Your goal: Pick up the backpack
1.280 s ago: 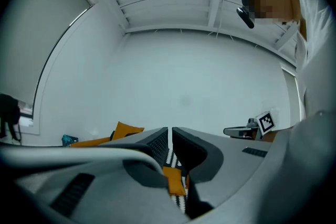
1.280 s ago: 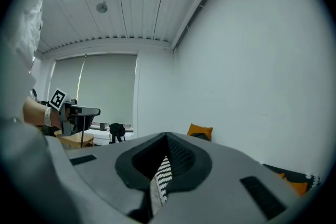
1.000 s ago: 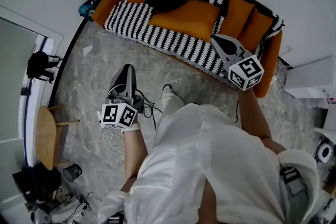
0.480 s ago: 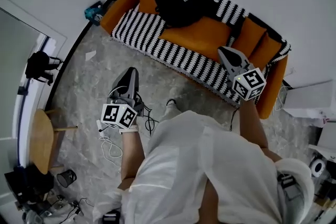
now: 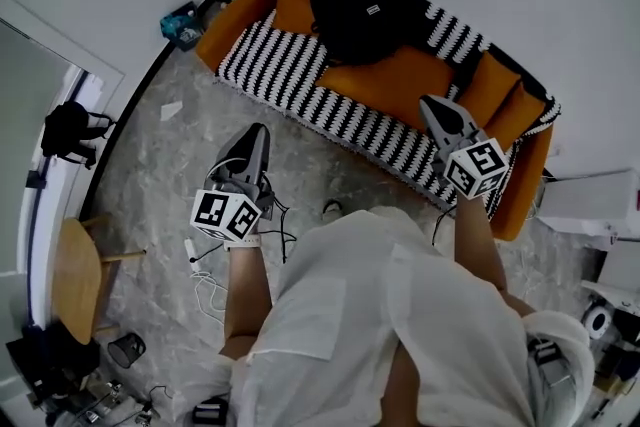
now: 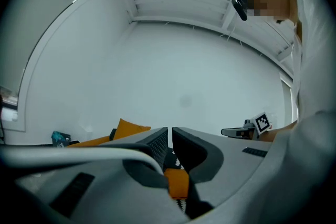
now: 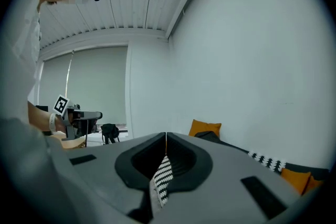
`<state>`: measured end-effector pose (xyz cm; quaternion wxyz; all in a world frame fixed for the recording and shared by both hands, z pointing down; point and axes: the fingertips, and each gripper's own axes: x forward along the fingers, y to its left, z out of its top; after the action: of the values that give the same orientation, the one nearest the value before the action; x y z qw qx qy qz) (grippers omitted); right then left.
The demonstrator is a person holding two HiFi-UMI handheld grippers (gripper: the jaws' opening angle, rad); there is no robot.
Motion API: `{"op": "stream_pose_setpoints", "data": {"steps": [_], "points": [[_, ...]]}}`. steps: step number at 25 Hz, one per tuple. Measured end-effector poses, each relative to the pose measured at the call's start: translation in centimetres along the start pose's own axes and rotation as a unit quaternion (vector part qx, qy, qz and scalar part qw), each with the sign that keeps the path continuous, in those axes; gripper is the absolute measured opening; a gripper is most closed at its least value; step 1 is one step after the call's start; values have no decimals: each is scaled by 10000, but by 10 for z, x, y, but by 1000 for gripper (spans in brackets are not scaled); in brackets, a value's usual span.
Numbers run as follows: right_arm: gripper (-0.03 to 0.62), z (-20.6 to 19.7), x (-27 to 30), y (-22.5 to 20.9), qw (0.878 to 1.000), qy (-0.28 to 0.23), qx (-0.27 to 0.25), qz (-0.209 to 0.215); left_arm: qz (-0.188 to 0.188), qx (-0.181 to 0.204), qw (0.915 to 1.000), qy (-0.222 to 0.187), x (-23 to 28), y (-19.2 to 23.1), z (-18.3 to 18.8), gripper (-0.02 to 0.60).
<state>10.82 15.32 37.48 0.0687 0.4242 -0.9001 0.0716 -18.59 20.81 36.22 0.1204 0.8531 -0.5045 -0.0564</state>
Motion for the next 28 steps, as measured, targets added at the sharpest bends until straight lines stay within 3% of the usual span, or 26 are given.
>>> {"op": "stream_pose_setpoints", "data": {"steps": [12,22,28], "points": [[20,-22,51,-34,9992,354,133,85,-283,-232,9989,299,57,18,-20,44],[20,-11,157,-108,9962,633,-197,559,-549,-344,9969,456,181,45,-18,44],[20,-15,207,-147,9937,701,-100,863,-690,-360,9955,547,255,56,-23,44]]}}
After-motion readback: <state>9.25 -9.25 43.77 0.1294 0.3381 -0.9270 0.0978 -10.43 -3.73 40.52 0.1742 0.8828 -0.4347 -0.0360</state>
